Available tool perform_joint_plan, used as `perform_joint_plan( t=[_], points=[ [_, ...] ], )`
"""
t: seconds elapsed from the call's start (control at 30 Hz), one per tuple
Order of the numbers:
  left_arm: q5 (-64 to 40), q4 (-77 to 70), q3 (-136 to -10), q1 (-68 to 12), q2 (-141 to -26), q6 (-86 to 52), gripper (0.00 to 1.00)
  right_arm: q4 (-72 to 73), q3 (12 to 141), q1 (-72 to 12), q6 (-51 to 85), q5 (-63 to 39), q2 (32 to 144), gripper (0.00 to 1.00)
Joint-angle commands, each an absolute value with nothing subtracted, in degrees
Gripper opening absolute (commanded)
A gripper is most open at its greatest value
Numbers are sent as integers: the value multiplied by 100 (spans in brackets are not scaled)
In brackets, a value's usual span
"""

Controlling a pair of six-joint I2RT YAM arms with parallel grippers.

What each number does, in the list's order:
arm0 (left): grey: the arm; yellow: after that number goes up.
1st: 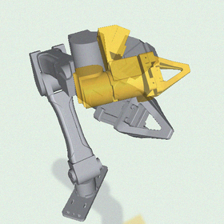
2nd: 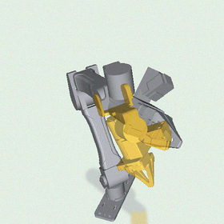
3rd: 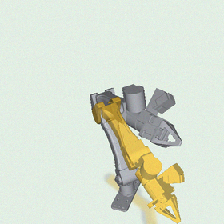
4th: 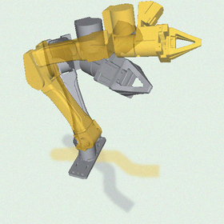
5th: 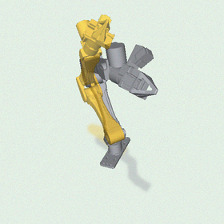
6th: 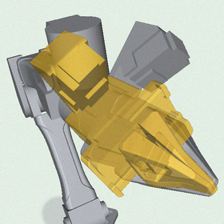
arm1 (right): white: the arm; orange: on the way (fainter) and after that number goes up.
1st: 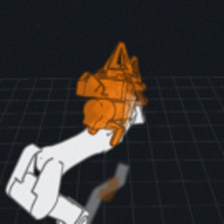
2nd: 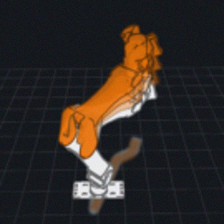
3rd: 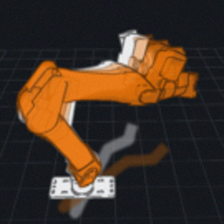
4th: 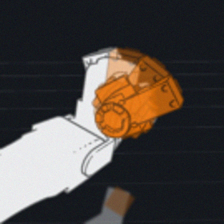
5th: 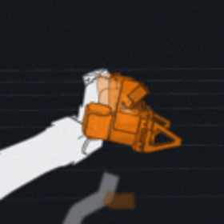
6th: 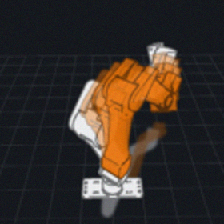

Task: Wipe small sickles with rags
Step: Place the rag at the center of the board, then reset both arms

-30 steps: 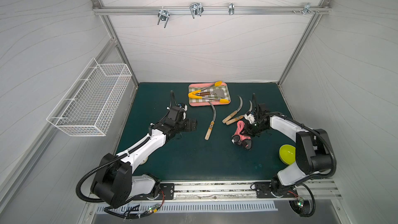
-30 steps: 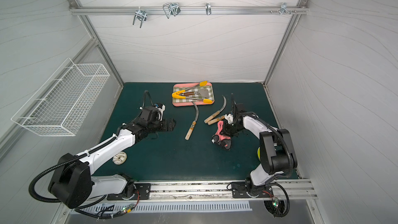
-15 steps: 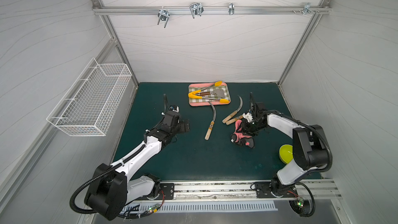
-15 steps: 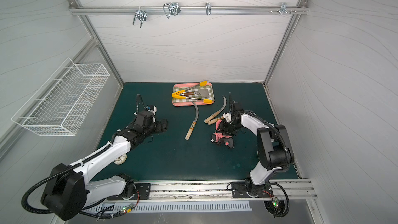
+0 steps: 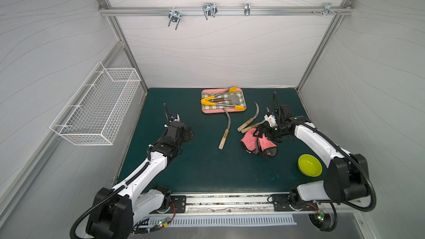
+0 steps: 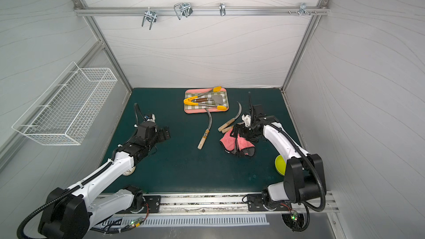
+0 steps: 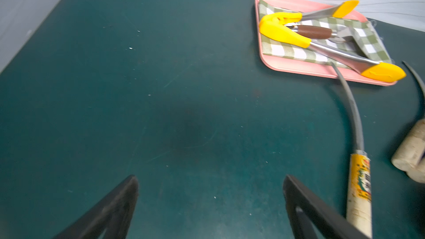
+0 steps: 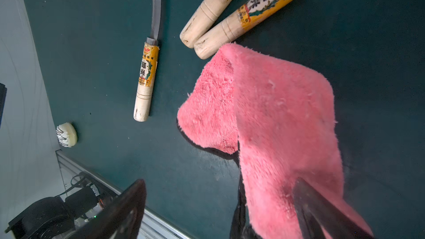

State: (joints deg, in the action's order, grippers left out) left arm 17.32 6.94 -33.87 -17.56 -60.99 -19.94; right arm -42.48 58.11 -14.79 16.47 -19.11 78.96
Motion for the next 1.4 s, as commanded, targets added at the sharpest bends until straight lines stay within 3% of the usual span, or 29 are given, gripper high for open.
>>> perform_joint_plan(
  t=[0.0, 0.3, 0.53, 1.03, 1.37],
  points=[
    [2209, 408, -3460, -1655, -5969, -1878, 99, -4676, 5838, -1507, 1543, -1487, 7660, 99],
    [2730, -396, -2974, -1424, -5759, -1450, 99, -4343, 5656, -1429, 1668, -1332, 7103, 99],
    [2903, -771, -2737, -1049, -5900, -1199, 99, -3695, 5259, -1388, 1803, -660, 6556, 99],
    [1308, -3185, -2101, 151, -6967, -554, 99, -1356, 3475, -1236, 1276, 645, 5026, 99],
    [621, -4505, -2277, 281, -8345, -382, 99, -253, 2960, -947, 1062, 1653, 5371, 99]
  ],
)
